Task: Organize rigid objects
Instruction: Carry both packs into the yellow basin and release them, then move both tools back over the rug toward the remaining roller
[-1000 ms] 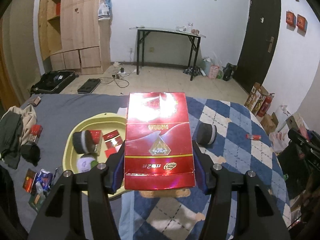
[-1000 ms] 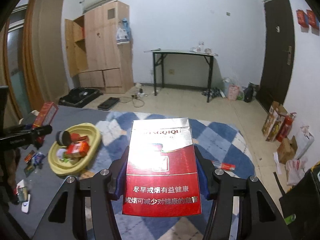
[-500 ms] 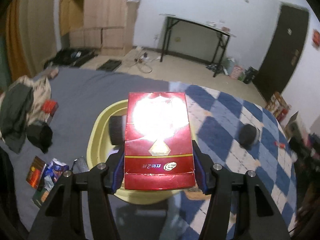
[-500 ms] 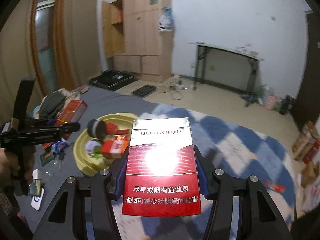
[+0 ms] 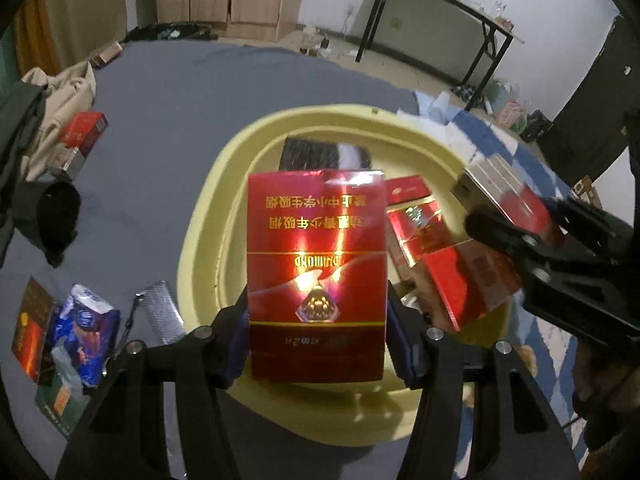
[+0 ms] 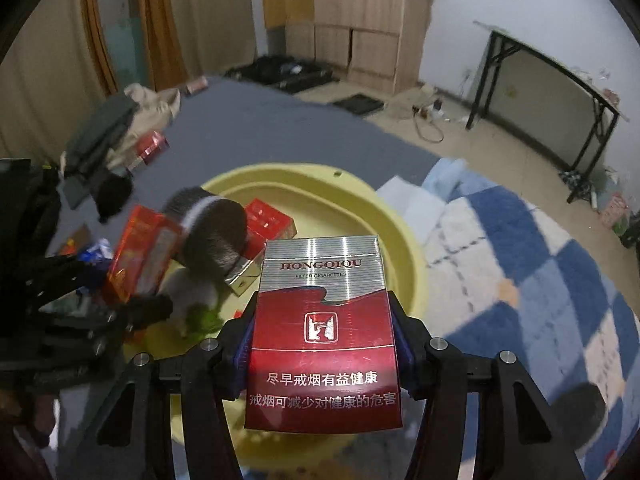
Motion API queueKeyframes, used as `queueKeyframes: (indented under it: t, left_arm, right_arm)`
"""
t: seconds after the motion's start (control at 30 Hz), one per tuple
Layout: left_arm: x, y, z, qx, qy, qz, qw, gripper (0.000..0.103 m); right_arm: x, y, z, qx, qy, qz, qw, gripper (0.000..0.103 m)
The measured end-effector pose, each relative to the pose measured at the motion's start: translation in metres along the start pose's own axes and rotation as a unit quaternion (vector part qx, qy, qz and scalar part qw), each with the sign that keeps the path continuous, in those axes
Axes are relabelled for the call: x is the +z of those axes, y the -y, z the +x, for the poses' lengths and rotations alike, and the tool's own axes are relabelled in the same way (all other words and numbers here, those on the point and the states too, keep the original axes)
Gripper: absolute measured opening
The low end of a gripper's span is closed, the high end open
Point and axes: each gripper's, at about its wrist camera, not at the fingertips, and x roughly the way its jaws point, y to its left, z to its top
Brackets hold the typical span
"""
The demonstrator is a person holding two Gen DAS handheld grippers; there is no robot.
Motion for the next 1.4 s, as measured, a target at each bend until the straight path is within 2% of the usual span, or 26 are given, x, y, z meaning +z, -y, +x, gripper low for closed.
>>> queueKeyframes:
  t: [0.23,0.3,0.37,0.47,0.57,0.63,0.73,0.87,0.9,0.97,1.03,1.13,1.27,1.33,1.4]
  left_arm:
    - [-0.001,0.004,0.012,0.002,-0.009,0.011,0.9999,0.059]
    - [-0.001,0.004,0.009,0.002,-0.005,0.008,1.0000,0.063]
    - [-0.002,0.003,0.005,0.005,0.004,0.001,1.0000,0.086]
    - [-0.006,0.004,-0.007,0.014,0.025,0.010,0.9996,0.092]
    - [-0.010,0.004,-0.023,0.001,0.037,-0.001,0.9993,0.101]
    - [-0.009,0.013,-0.037,-0.001,0.052,0.003,0.9986,0.102]
    - [-0.007,0.038,-0.064,-0.006,0.086,0.027,0.9959,0.103]
    - [-0.012,0.092,-0.101,-0.062,0.106,0.045,0.9914,0.103]
    - [-0.017,0.114,-0.111,-0.079,0.113,0.064,0.9885,0.103]
    - [-0.028,0.145,-0.124,-0.099,0.129,0.104,0.9813,0.103]
    - [-0.040,0.166,-0.131,-0.105,0.135,0.096,0.9804,0.103]
    - [-0.060,0.190,-0.139,-0.142,0.132,0.098,0.9761,0.103]
    - [-0.094,0.221,-0.156,-0.125,0.166,0.157,0.9655,0.103]
    - [-0.099,0.233,-0.161,-0.132,0.163,0.175,0.9619,0.103]
    - [-0.100,0.240,-0.164,-0.135,0.160,0.190,0.9592,0.103]
  right_arm:
    - [0.013,-0.001,0.046,-0.013,-0.025,-0.016,0.999,0.056]
    - [0.019,-0.003,0.062,-0.013,-0.032,-0.011,0.999,0.056]
    - [0.020,-0.005,0.069,-0.015,-0.039,-0.010,0.999,0.057]
    - [0.021,-0.011,0.065,-0.021,-0.023,-0.011,0.999,0.072]
    - [0.017,-0.008,0.039,-0.025,0.015,0.004,1.000,0.083]
    - [0.013,-0.001,0.015,-0.021,0.038,0.032,0.999,0.095]
    - [-0.001,0.016,-0.037,-0.035,0.083,0.073,0.993,0.100]
    - [-0.034,0.037,-0.113,-0.073,0.126,0.126,0.981,0.103]
    - [-0.048,0.045,-0.138,-0.084,0.135,0.145,0.976,0.103]
    - [-0.071,0.055,-0.172,-0.099,0.140,0.166,0.971,0.103]
    - [-0.104,0.064,-0.212,-0.126,0.143,0.181,0.965,0.103]
    - [-0.157,0.074,-0.264,-0.179,0.137,0.203,0.953,0.103]
    - [-0.223,0.087,-0.318,-0.222,0.122,0.255,0.933,0.103]
    - [-0.253,0.095,-0.336,-0.245,0.109,0.281,0.922,0.103]
    - [-0.270,0.101,-0.346,-0.246,0.110,0.301,0.915,0.103]
